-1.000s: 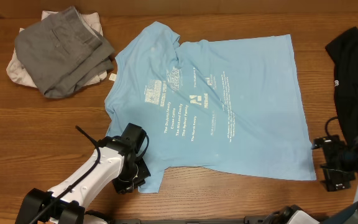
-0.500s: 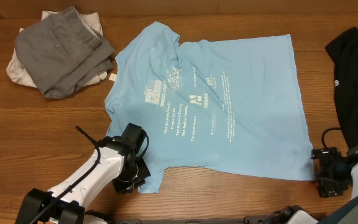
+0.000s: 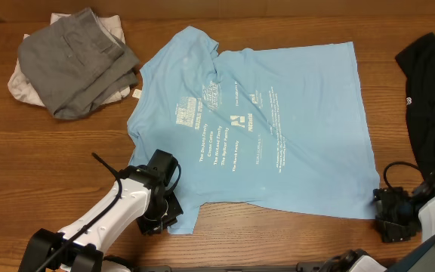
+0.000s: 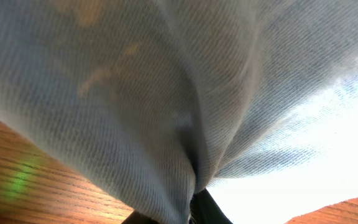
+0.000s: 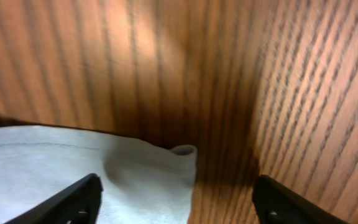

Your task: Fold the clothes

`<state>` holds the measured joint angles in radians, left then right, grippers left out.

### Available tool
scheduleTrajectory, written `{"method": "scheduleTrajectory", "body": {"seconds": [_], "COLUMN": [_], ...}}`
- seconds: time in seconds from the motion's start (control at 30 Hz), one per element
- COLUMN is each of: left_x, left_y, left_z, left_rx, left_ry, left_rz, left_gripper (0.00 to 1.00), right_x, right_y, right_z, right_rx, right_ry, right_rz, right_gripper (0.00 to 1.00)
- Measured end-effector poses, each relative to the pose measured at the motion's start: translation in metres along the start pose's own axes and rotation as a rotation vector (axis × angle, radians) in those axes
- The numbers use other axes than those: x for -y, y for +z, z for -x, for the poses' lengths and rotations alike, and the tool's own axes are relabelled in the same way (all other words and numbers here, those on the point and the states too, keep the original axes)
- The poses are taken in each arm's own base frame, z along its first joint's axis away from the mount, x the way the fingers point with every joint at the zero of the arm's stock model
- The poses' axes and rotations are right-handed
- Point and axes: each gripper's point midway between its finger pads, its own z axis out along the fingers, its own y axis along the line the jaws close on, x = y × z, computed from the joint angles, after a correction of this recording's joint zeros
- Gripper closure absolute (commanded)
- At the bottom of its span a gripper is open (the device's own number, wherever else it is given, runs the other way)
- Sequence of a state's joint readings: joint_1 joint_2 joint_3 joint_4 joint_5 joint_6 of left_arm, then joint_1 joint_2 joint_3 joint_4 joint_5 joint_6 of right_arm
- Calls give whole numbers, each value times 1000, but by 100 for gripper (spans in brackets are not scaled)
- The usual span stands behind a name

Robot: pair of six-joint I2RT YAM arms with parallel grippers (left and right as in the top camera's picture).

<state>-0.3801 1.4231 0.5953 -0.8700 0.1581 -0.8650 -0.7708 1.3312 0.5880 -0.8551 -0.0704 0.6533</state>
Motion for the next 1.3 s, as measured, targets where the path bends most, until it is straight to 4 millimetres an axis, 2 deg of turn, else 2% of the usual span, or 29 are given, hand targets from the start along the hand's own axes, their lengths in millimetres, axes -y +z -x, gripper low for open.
{"method": "scheduleTrajectory", "body": {"seconds": [0.23,0.33,0.4,0.53,0.63,0.77,0.87,1.0,1.13,1.3], "left_x": [0,0,0,0,1,1,0,-6,-12,-14], "left_y": [0,0,0,0,0,0,-1,-2,-11,-27], "left_z": [0,0,0,0,-1,-1,-1,-4,-5,-2], "left_rx": [0,0,-1,-1,-3,-4,-5,-18,-19,-10], "left_ry": [0,0,0,-1,0,1,3,-1,-2,-1], "left_rz": [0,0,-2,-2,-4,-4,-1,28,76,117], "left_gripper": [86,85,86,96,96,96,96,96,96,96], "right_x": [2,1,2,4,4,6,6,6,9,9], "right_y": [2,3,4,5,5,5,5,6,5,-8], "right_z": [-2,0,0,-1,0,-1,-2,-2,-5,-7], "right_rx": [-6,3,5,4,7,4,3,1,-13,-39], "right_ry": [26,34,36,51,54,59,68,77,79,81], "right_rz": [-6,-1,-6,-12,-15,-20,-20,-20,-34,-58], "right_gripper": [27,32,43,53,59,84,96,96,96,96]}}
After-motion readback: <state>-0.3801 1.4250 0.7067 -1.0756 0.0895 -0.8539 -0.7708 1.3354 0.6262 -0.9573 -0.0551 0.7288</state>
